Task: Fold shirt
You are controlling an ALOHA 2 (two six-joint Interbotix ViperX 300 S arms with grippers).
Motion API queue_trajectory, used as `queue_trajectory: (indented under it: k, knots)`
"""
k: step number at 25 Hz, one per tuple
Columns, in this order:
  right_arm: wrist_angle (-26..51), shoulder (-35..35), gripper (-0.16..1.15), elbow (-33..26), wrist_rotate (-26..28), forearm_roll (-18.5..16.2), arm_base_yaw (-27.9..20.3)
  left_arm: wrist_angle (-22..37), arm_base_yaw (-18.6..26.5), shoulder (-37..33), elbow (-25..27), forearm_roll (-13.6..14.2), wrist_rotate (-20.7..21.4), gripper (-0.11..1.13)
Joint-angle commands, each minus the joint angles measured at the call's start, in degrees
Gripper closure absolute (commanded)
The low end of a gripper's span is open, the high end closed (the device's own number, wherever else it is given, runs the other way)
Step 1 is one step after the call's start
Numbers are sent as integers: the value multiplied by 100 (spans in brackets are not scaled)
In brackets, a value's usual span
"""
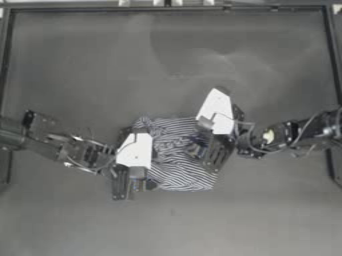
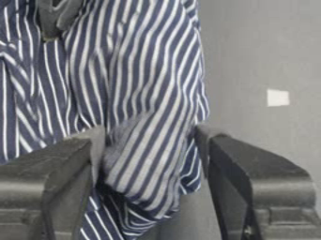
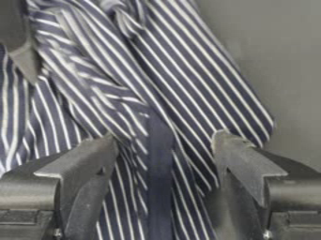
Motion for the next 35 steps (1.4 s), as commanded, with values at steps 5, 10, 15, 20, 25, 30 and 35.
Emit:
queue_trajectory:
  k: [5,10,15,20,25,30,35]
  knots:
    - [0,-624,6,-53,-26,-35,18,-18,9,-958,-35,0,9,11]
    - [-9,-879,6,-35,-35,-70,18,35,105,-1213,9,9,18,11]
    - [-105,-1274,6,53,-44,-70,18,44,237,-1318,53,26,26,11]
    - [-378,-1731,6,246,-53,-176,18,176,299,-1573,79,44,26,11]
    - [-624,-2083,6,475,-53,-255,18,519,343,-1916,158,44,26,11]
    - [-940,-2329,6,624,-53,-554,18,835,343,-2338,272,44,18,11]
    - [-984,-2487,6,756,-53,-642,18,1178,343,-2760,422,35,-9,11]
